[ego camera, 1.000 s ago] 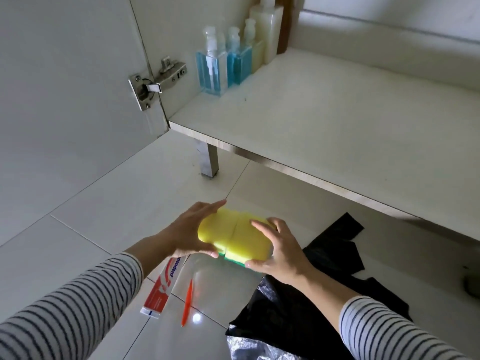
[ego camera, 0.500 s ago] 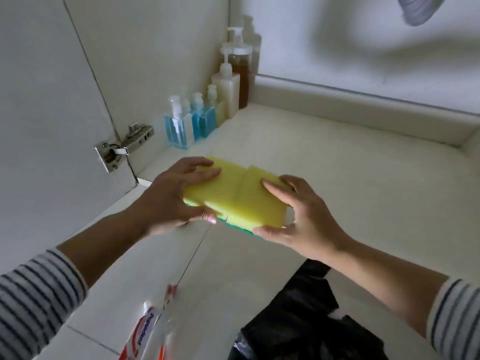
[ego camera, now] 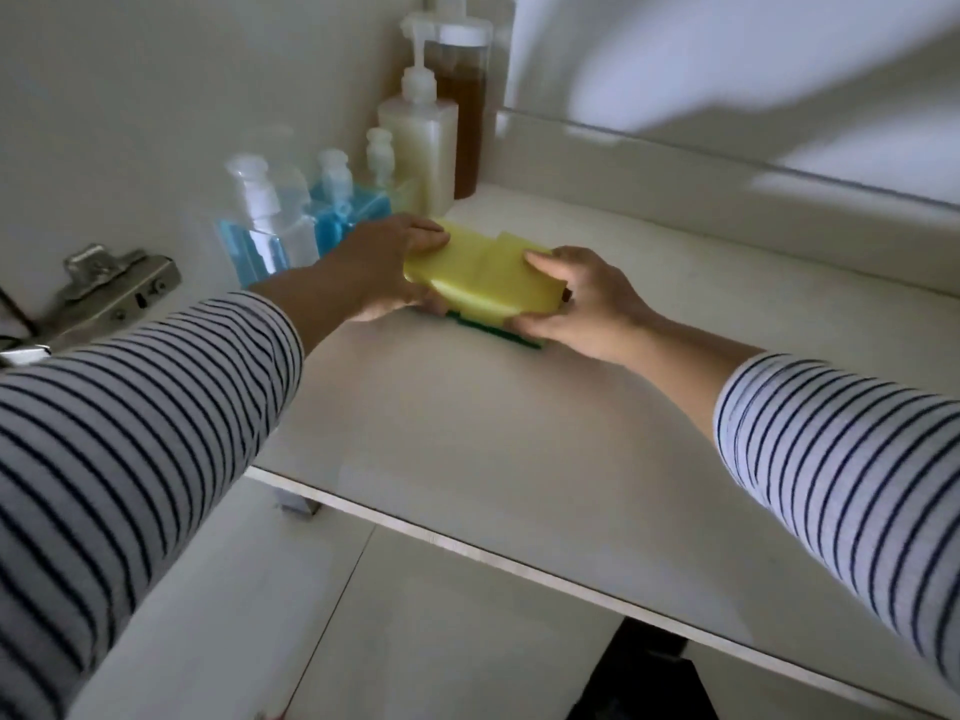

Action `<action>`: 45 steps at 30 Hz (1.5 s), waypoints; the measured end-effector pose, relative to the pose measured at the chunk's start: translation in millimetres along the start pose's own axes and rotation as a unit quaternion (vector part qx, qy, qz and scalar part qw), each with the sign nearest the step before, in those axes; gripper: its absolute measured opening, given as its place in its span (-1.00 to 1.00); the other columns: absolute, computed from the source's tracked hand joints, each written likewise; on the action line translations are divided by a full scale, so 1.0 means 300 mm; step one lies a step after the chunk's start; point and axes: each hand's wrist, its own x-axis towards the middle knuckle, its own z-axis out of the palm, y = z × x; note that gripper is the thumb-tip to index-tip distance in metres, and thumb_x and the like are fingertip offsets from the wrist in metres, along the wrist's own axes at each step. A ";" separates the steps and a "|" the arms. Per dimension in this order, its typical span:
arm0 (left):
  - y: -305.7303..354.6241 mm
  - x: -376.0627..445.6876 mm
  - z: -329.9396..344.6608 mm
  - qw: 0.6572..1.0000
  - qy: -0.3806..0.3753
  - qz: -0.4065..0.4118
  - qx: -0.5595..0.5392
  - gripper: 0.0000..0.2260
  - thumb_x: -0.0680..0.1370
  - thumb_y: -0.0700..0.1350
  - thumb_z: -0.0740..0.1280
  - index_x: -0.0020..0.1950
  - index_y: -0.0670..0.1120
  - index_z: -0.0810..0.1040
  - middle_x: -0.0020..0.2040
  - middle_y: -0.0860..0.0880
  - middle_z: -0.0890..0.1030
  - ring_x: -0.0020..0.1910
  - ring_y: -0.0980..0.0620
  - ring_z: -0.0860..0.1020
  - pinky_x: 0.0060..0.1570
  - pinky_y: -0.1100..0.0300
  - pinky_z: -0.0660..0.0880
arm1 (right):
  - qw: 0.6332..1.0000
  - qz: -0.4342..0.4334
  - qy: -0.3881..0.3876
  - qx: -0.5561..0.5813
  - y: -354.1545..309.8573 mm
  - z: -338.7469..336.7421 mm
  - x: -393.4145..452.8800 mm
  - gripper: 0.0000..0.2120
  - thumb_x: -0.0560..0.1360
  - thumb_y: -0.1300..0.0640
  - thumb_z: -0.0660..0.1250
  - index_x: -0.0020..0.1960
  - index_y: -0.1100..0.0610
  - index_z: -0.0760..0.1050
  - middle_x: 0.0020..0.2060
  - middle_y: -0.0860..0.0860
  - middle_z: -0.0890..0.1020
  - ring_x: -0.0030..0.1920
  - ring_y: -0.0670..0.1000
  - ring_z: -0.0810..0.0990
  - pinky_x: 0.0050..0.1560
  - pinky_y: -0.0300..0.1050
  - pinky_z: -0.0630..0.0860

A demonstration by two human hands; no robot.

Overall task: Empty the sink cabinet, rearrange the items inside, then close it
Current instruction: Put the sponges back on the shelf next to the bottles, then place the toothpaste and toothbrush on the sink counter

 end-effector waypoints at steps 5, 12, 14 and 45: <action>-0.013 0.048 0.014 0.999 -0.006 -0.018 0.048 -0.28 0.41 0.01 0.44 0.49 -0.04 0.19 0.50 -0.03 0.20 0.48 -0.04 0.13 0.46 0.10 0.01 | 0.999 0.014 -0.025 0.020 0.018 0.014 0.082 -0.24 0.36 -0.13 0.44 0.48 -0.05 0.21 0.49 -0.02 0.17 0.47 0.02 0.17 0.44 -0.24 0.08; 0.005 0.050 0.002 0.993 -0.027 -0.044 0.102 -0.28 0.45 0.07 0.39 0.51 -0.04 0.13 0.51 -0.07 0.18 0.47 -0.12 0.14 0.45 0.02 0.09 | 0.999 0.010 -0.033 -0.027 -0.001 0.009 0.064 -0.28 0.45 -0.12 0.36 0.50 -0.09 0.11 0.54 -0.02 -0.01 0.51 0.05 0.06 0.41 -0.24 0.04; 0.008 0.017 -0.006 0.995 -0.003 -0.052 0.082 -0.30 0.46 0.06 0.39 0.50 -0.04 0.15 0.51 -0.06 0.19 0.47 -0.11 0.14 0.44 0.04 0.10 | 0.999 0.006 -0.032 -0.041 -0.020 0.006 0.032 -0.26 0.44 -0.12 0.36 0.51 -0.08 0.08 0.54 0.03 -0.02 0.51 0.07 0.06 0.42 -0.23 0.02; -0.123 -1.541 0.444 0.940 -0.046 -0.284 -0.185 -0.40 0.40 -0.26 0.46 0.32 0.16 0.35 0.05 0.06 0.47 -0.06 0.26 0.45 0.00 0.43 0.35 | 0.981 -0.044 -0.127 0.142 -0.365 0.895 -1.060 -0.56 0.26 0.10 0.56 0.13 0.03 0.61 -0.19 0.10 0.46 -0.33 0.00 0.43 -0.10 -0.37 0.30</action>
